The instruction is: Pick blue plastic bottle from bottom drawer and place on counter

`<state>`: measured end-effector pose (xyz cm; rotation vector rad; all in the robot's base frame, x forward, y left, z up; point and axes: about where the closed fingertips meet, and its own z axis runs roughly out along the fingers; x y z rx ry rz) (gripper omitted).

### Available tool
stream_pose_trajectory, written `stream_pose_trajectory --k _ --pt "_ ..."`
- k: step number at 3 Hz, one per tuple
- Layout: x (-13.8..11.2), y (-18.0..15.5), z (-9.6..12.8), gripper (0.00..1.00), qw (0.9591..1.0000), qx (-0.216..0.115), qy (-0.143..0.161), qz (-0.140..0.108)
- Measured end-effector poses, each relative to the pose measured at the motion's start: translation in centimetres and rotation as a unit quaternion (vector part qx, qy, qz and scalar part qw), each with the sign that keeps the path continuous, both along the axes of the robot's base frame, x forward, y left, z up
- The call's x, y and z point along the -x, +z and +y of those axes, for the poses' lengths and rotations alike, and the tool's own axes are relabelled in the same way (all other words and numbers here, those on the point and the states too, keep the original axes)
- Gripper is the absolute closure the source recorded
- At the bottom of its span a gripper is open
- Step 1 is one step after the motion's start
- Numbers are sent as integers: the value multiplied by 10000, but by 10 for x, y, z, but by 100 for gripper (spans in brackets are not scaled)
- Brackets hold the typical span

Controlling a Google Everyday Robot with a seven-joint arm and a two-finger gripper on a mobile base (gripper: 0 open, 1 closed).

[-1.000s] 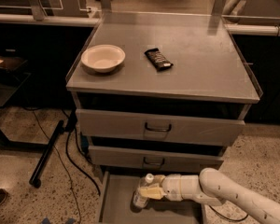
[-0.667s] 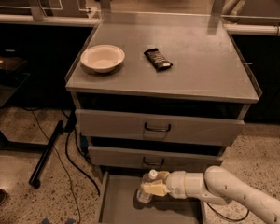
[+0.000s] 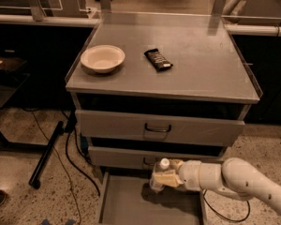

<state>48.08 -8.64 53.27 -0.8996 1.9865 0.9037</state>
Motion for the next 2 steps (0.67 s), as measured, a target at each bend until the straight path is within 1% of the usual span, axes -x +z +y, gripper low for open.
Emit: stream_pose_trajectory --k 1,2 --pt "0 31 -13 100 9995 207 -67 -216" --pt "0 35 -15 100 9994 240 -71 -247"
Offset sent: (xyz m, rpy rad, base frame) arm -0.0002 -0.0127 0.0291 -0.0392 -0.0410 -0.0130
